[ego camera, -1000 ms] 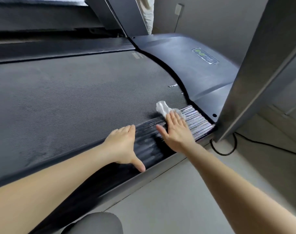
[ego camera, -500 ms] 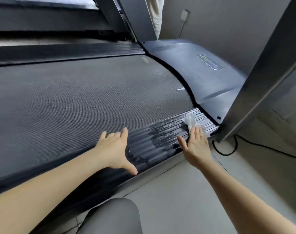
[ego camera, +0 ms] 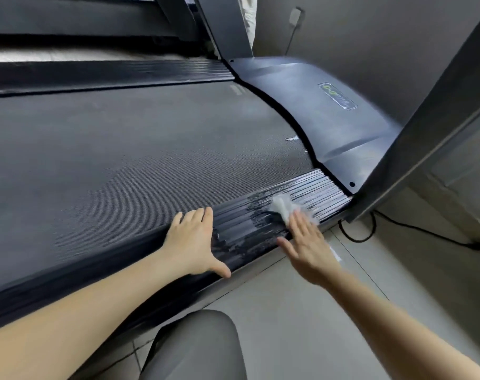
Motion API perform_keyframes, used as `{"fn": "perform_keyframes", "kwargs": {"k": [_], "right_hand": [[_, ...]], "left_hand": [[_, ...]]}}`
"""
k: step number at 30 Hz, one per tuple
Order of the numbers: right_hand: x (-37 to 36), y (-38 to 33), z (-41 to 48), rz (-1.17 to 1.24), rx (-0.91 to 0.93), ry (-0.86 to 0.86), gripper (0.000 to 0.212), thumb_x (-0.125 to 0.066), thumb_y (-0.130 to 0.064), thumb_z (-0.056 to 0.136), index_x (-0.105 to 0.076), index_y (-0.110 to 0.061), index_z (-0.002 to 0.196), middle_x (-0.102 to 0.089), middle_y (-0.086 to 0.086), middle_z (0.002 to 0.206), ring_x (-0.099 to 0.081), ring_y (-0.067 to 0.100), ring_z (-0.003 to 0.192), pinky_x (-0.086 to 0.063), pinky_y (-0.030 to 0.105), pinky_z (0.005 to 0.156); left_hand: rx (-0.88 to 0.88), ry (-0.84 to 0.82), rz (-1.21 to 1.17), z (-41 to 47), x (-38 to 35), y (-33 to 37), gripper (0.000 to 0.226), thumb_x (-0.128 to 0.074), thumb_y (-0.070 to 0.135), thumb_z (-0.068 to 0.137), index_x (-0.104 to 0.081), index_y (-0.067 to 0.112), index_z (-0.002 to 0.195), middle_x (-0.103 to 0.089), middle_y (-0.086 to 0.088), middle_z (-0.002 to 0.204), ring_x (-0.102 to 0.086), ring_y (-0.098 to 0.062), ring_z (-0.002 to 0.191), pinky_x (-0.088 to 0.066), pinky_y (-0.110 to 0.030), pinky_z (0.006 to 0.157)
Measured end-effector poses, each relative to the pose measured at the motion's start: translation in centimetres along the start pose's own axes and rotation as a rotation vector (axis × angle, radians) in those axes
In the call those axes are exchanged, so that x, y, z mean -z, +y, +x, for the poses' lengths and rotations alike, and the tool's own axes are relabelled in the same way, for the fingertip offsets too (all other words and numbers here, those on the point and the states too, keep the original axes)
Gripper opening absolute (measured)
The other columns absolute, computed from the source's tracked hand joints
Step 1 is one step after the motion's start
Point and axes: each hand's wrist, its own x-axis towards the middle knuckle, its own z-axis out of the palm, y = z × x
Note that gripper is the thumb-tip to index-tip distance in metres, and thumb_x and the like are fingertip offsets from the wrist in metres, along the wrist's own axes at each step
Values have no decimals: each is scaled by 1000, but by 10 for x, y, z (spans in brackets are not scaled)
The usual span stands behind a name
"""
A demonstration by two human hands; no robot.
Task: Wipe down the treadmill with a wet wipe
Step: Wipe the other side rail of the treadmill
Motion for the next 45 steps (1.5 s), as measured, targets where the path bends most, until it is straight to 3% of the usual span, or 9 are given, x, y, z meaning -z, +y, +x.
{"fn": "perform_keyframes", "kwargs": {"k": [5, 12, 16, 21, 25, 35, 38, 42, 45], "right_hand": [[-9, -9, 19, 30, -117, 94, 98, 2, -78, 93, 7, -9, 162, 14, 9, 170, 24, 16, 153, 13, 34, 126], [-34, -103, -42, 36, 369, 148, 94, -25, -71, 100, -9, -2, 162, 0, 14, 171, 8, 25, 158, -3, 44, 128], [-34, -89, -39, -69, 610, 119, 94, -41, -64, 97, -11, -2, 162, -2, 14, 171, 4, 25, 158, -16, 46, 127], [-6, -2, 17, -68, 390, 82, 103, -11, -83, 93, -16, -7, 162, -8, 9, 171, 0, 19, 158, -8, 40, 128], [3, -11, 30, 38, 252, 53, 119, 15, -88, 79, -14, -8, 162, -7, 12, 171, 0, 22, 158, -4, 40, 128], [-33, -184, -34, 66, 812, 15, 96, -10, -74, 100, -14, 0, 161, -10, 16, 170, 5, 26, 158, -3, 45, 128], [-25, -140, -6, 74, 698, 55, 102, -8, -80, 95, -24, -3, 159, -24, 15, 167, -12, 27, 157, -9, 42, 128], [-1, -67, 57, 65, 304, 53, 131, 20, -91, 72, -20, -3, 161, -16, 17, 169, -8, 26, 158, -7, 42, 128], [10, -76, 68, 109, 111, 32, 129, 12, -91, 73, -14, 0, 160, -11, 21, 169, -5, 29, 158, -6, 45, 127]], "left_hand": [[11, 35, -63, 1, 1, 1, 158, -76, 90, 43, -10, 10, 162, -30, -2, 162, -27, -23, 150, -14, -47, 127], [85, 44, -129, -6, -4, 2, 162, -82, 84, 42, -5, 10, 163, -18, -2, 170, -16, -18, 157, -7, -47, 129], [165, 81, -141, -18, -4, 7, 157, -78, 86, 48, -3, 11, 163, -18, -3, 170, -15, -20, 156, -7, -48, 128], [284, 83, -167, -55, -8, -5, 159, -67, 96, 49, 8, 15, 164, -4, -3, 172, -3, -22, 158, -2, -52, 128], [352, -32, -132, -91, -5, -36, 164, -69, 95, 47, 18, 18, 162, 14, -1, 172, 13, -19, 158, 7, -49, 128], [381, -11, -101, -100, -5, -45, 158, -82, 78, 49, 4, 12, 163, -5, -2, 173, -2, -14, 158, 4, -45, 128], [383, -24, -104, -102, -7, -46, 164, -80, 86, 45, 7, 12, 163, -3, -2, 173, 0, -15, 159, 4, -45, 129], [372, -22, -147, -100, -10, -49, 166, -80, 86, 43, 10, 15, 163, -1, -2, 173, 1, -16, 159, 5, -45, 128], [376, 4, -184, -102, -12, -50, 167, -81, 85, 41, 8, 16, 164, -5, -2, 172, -1, -15, 158, 4, -46, 129]]}}
